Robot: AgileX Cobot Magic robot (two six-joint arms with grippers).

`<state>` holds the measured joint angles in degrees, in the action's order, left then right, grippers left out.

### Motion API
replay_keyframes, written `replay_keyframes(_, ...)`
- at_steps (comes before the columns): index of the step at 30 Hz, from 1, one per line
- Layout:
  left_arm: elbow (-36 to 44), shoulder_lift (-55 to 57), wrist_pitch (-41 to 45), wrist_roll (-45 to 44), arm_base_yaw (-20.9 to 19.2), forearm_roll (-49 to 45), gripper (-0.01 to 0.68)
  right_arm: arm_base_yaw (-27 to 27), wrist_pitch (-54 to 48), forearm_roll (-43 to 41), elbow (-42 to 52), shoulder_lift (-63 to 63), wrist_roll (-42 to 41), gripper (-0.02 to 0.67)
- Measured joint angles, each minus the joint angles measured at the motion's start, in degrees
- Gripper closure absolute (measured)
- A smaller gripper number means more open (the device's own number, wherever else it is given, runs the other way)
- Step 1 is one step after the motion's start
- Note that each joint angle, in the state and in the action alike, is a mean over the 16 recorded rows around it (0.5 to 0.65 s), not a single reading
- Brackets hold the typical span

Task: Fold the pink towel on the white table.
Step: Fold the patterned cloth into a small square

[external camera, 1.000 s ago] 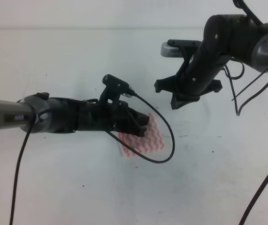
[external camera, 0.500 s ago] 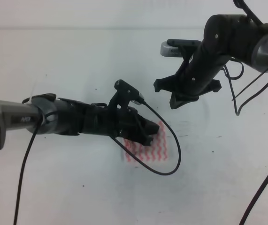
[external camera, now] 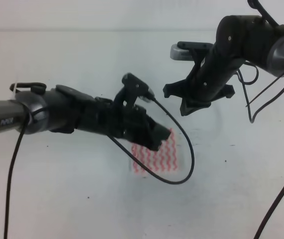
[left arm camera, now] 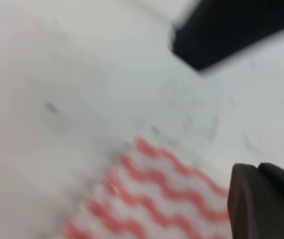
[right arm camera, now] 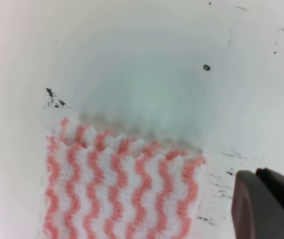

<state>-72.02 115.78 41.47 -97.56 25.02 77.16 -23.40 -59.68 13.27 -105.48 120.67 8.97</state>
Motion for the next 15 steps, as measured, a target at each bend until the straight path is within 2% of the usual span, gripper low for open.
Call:
replay_keyframes(6,0.0,1.0,2.3,6.4,0.0,-6.1,0.676,0.0,0.0,0.3,0.0,0.0,0.0,0.667)
replay_keyframes(15,-0.1,2.2,3.2,8.2,0.0,-7.8,0.676,0.0,-0.4,0.4,0.0,-0.6,-0.1,0.667)
